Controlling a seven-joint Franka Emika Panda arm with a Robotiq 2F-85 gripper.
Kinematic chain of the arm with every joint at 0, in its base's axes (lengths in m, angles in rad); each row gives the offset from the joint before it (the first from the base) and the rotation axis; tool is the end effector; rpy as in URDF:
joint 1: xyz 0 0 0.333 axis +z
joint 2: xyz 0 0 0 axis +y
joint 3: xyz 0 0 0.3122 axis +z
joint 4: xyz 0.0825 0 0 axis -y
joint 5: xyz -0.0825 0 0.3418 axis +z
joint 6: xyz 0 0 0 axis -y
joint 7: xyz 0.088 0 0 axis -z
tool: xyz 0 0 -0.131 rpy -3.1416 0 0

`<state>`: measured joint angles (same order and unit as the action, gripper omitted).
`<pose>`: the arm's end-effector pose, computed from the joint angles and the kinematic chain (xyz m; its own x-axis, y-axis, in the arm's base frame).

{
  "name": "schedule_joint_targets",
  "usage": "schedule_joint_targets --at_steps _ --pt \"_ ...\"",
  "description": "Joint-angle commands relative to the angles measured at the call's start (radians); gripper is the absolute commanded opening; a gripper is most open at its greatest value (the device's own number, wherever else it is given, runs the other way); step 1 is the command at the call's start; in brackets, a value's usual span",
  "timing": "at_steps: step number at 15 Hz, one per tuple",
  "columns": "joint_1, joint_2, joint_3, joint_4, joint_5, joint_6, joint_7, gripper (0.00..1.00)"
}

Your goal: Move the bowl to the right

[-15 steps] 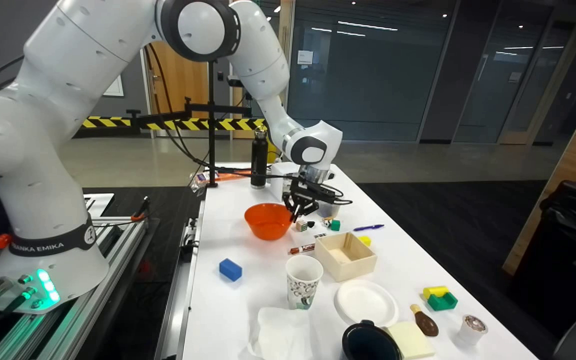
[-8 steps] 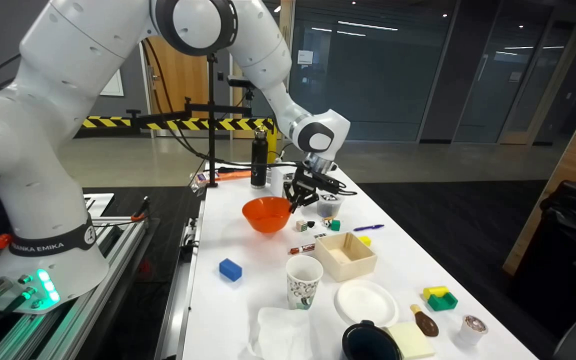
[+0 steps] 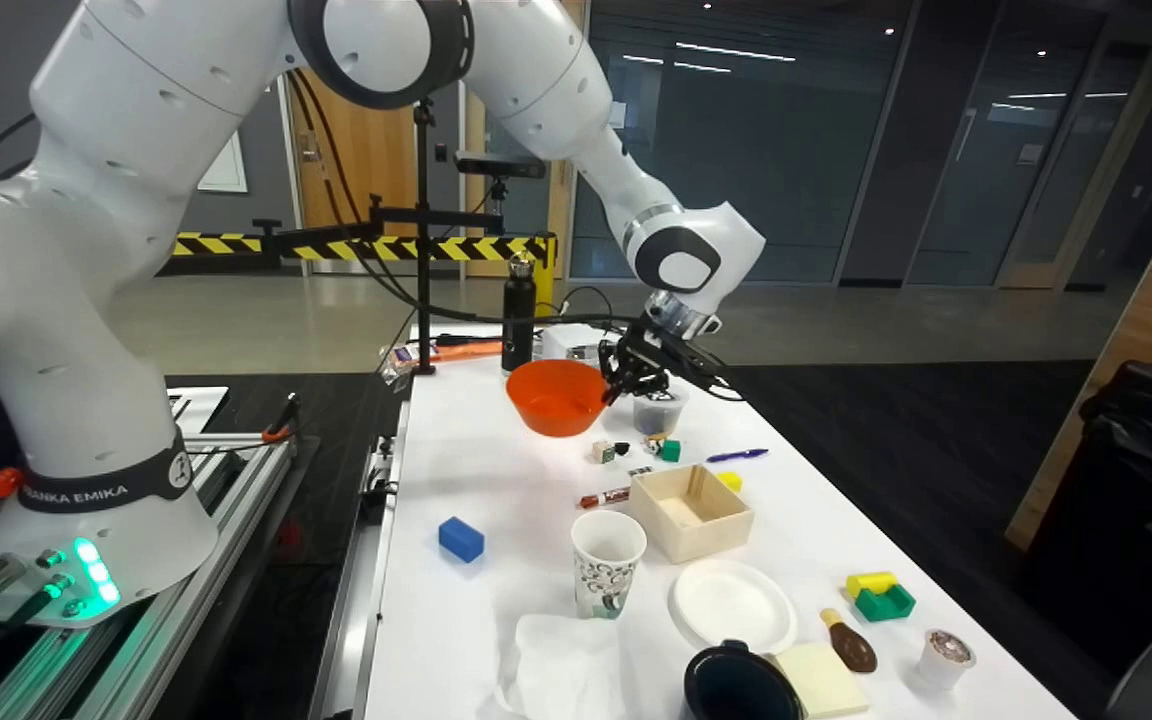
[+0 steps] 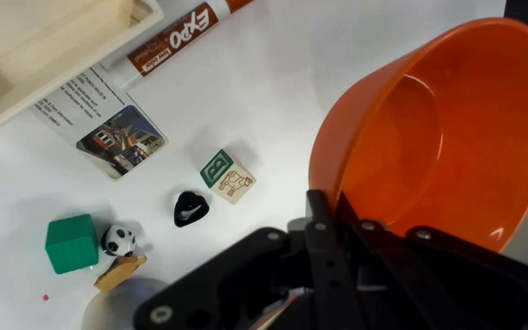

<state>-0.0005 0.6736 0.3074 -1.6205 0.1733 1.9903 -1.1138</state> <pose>0.5919 0.1821 0.2298 0.3051 0.9396 0.1552 0.8894 -0.2228 -0.3992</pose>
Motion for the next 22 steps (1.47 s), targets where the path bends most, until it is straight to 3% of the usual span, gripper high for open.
schedule_joint_targets --at_steps 1,4,10,13,17,22 --pt "-0.024 0.043 0.005 0.115 0.099 -0.087 -0.013 0.01" --pt "-0.011 0.061 -0.02 0.19 0.112 -0.124 0.036 0.01" --pt "0.088 0.103 -0.106 0.334 -0.004 -0.085 0.23 0.01" --pt "0.124 0.147 -0.14 0.431 -0.039 -0.154 0.399 0.01" --pt "0.101 0.195 -0.128 0.513 -0.006 -0.144 0.522 0.01" --pt "0.067 0.224 -0.122 0.54 0.01 -0.044 0.632 0.01"
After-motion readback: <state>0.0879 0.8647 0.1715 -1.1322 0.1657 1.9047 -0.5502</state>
